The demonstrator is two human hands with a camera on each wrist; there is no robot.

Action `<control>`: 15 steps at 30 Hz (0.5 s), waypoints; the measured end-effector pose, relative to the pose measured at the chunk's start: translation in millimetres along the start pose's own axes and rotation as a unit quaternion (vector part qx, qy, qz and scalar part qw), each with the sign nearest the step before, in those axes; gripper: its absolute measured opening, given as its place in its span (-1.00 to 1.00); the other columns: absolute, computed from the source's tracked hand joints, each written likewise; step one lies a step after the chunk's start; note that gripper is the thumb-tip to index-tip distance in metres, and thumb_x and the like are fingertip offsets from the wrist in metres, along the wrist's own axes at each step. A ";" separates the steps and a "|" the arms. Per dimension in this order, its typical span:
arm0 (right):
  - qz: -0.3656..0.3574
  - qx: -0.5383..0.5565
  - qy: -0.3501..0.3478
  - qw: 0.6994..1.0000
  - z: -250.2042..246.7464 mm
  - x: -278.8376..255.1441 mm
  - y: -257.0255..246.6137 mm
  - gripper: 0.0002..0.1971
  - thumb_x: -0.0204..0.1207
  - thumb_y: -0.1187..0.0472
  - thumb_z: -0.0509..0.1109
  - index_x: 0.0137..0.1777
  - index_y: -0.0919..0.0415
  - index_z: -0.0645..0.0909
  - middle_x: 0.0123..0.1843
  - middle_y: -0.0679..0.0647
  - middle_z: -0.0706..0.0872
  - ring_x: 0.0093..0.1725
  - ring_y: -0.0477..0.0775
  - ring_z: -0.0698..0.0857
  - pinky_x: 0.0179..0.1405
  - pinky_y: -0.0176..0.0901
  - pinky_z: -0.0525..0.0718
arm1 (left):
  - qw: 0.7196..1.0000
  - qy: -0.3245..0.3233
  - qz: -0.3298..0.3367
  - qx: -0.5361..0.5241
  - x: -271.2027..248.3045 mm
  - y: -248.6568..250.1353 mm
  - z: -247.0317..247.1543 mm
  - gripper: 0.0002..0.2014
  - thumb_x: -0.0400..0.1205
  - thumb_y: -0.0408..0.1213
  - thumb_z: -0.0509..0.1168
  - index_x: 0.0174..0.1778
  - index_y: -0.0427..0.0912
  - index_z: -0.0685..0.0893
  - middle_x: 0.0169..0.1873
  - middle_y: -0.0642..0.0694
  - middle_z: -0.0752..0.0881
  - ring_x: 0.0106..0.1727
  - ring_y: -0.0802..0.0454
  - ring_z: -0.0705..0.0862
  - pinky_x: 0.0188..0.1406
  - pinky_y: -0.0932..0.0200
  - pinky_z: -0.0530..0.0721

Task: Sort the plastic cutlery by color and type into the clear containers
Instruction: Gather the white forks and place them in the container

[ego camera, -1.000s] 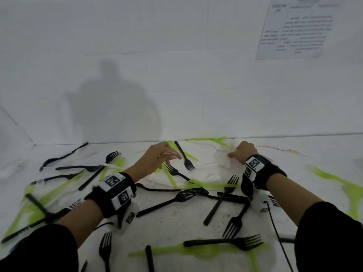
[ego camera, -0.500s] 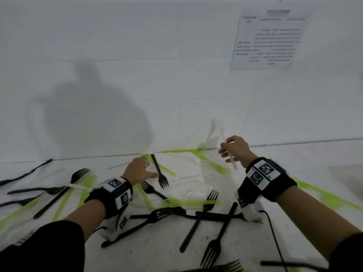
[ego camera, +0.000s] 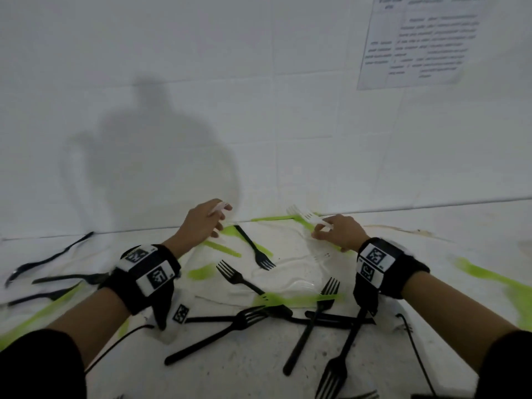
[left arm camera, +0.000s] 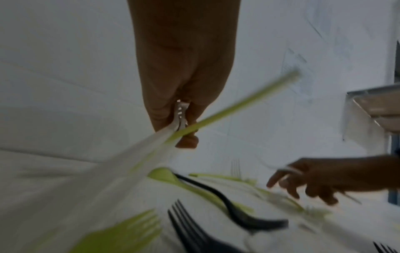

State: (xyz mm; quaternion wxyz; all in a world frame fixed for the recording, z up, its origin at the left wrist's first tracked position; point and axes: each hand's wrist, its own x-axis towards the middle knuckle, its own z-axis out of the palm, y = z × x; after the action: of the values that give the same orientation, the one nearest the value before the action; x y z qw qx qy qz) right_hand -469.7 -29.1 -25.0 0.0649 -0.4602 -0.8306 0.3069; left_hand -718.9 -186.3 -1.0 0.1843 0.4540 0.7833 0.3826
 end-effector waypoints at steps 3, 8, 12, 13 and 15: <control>-0.008 -0.085 0.005 0.996 2.1 2.1 0.1 -0.80 0.51 0.13 0.38 0.04 0.19 0.70 -0.09 0.13 0.66 -0.15 0.14 0.65 -0.46 -0.22 0.54 | 0.998 0.012 0.033 0.050 9.6 2.5 -6.0 -0.74 0.63 -0.54 0.11 0.01 -0.18 0.66 -0.30 -0.02 0.62 -0.46 0.32 0.62 -0.54 0.58 0.44; 0.021 -0.113 0.004 0.993 0.8 3.7 2.0 -0.66 0.42 0.16 0.50 0.18 0.15 0.60 0.19 0.16 0.67 0.05 0.21 0.66 -0.10 -0.09 0.58 | 0.979 0.018 0.081 0.184 22.2 -18.5 3.7 -0.74 0.60 -0.41 0.19 0.12 -0.37 0.70 0.07 -0.22 0.74 0.09 -0.19 0.70 -0.10 0.39 0.39; 0.013 -0.112 0.006 0.994 2.1 2.6 3.0 -0.53 0.45 0.09 0.48 0.35 0.16 0.55 0.36 0.16 0.58 0.29 0.19 0.59 0.13 -0.03 0.60 | 0.987 0.038 0.019 0.153 31.5 -24.6 9.3 -0.78 0.60 -0.47 0.24 0.11 -0.34 0.71 0.12 -0.23 0.73 0.13 -0.01 0.70 0.12 0.25 0.42; 0.009 -0.117 0.005 0.993 2.6 3.0 3.2 -0.59 0.43 0.11 0.49 0.27 0.17 0.61 0.32 0.16 0.60 0.25 0.18 0.61 0.05 -0.08 0.59 | 0.991 0.048 0.015 0.120 32.4 -22.9 9.1 -0.80 0.59 -0.48 0.25 0.07 -0.33 0.71 0.05 -0.25 0.74 -0.07 0.19 0.74 0.07 0.25 0.50; 0.012 -0.122 0.007 0.992 3.8 5.2 3.6 -0.72 0.41 0.14 0.51 0.10 0.18 0.69 0.20 0.16 0.67 0.09 0.20 0.65 -0.22 -0.19 0.53 | 0.999 0.041 0.016 0.029 32.5 -16.4 6.2 -0.81 0.62 -0.50 0.20 -0.01 -0.26 0.71 -0.17 -0.23 0.73 -0.50 0.41 0.62 -0.31 0.36 0.62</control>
State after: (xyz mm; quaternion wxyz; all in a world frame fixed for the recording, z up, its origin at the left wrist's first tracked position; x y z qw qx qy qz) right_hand -471.5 -25.2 -31.1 0.0102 -0.4762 -0.8559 0.2012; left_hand -741.2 -160.8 -15.7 0.1325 0.4557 0.7933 0.3813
